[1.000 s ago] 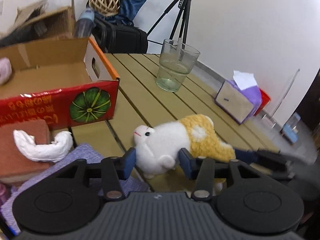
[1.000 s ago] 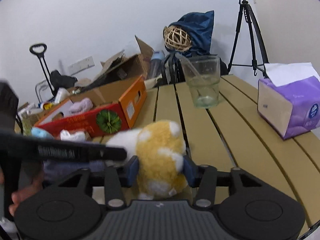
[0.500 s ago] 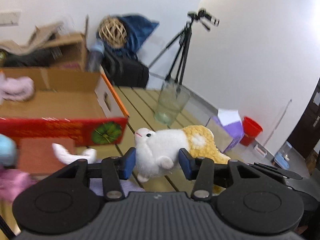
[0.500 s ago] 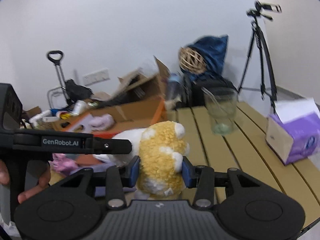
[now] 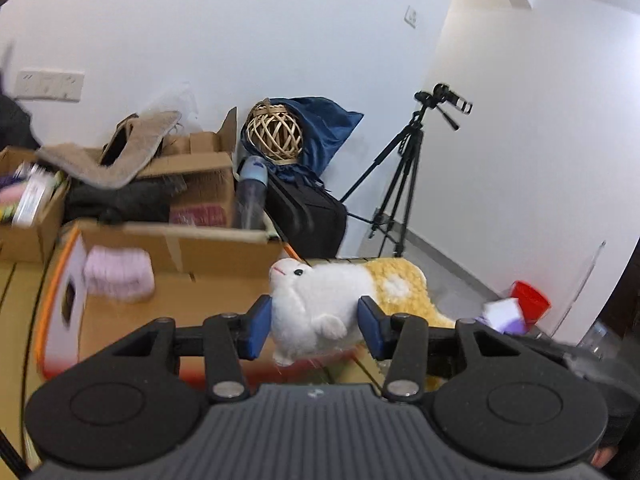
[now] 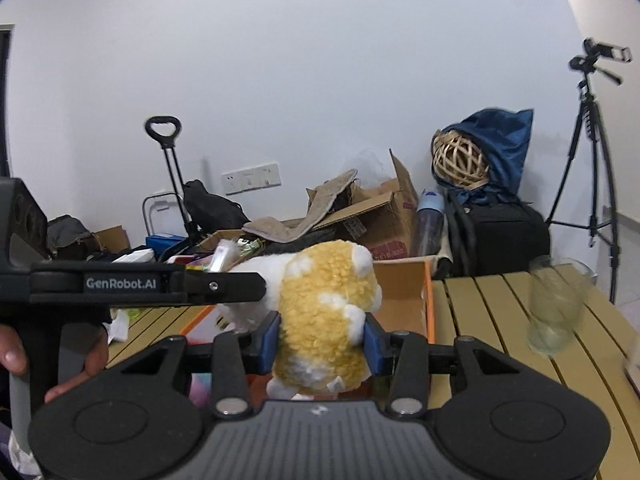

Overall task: Organize soft objects
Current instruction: 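Lower the plush toy into the cardboard box and open the right tool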

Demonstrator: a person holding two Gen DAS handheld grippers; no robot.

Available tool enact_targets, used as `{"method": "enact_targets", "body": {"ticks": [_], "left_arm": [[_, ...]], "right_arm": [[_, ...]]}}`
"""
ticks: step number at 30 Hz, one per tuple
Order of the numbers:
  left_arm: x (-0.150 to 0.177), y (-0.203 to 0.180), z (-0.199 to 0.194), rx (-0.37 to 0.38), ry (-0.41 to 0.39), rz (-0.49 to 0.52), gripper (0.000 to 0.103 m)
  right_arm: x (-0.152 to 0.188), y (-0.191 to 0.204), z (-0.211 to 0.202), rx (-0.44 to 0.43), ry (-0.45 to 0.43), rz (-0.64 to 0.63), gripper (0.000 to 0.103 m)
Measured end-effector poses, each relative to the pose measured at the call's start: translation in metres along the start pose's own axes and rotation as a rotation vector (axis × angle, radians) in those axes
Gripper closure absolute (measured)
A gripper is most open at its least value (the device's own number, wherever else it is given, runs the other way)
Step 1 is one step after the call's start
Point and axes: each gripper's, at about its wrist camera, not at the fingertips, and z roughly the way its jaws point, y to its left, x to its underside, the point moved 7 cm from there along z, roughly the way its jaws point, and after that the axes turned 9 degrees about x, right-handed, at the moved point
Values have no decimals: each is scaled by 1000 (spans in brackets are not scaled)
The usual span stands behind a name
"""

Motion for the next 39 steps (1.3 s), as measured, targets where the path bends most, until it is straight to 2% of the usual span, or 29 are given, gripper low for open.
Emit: {"method": "enact_targets", "body": {"ticks": [4, 6, 11, 14, 17, 19, 22, 26, 29, 33, 35, 39], "left_arm": [[-26, 54, 67, -25, 49, -25, 56], [-33, 88, 107, -41, 93, -85, 56], [-23, 143, 181, -107, 198, -138, 56], [-10, 160, 200, -174, 271, -179, 57], [-10, 161, 193, -164, 241, -171, 52], [-15, 157, 185, -176, 222, -154, 50], [-28, 145, 170, -179, 202, -125, 50], [-53, 126, 132, -193, 156, -90, 47], [-66, 108, 92, -213, 105, -62, 42], [-64, 77, 31, -241, 73, -11, 40], [-62, 62, 3, -250, 52, 15, 34], [-44, 29, -59, -264, 9, 85, 30]], "right_arm": [[-35, -12, 86, 15, 75, 34, 63], [-43, -18, 131, 33, 123, 45, 63], [-37, -42, 228, 98, 265, 68, 63], [-22, -43, 260, 188, 280, -43, 62], [-12, -45, 271, 231, 286, -78, 58], [-15, -44, 269, 246, 279, -86, 48], [-23, -44, 265, 260, 261, -105, 48], [-45, -40, 230, 250, 225, -97, 48], [-68, -34, 188, 243, 182, -94, 47], [-86, -24, 122, 242, 122, -102, 40], [-89, -20, 91, 239, 99, -105, 40], [-80, -9, 31, 220, 66, -106, 35]]}}
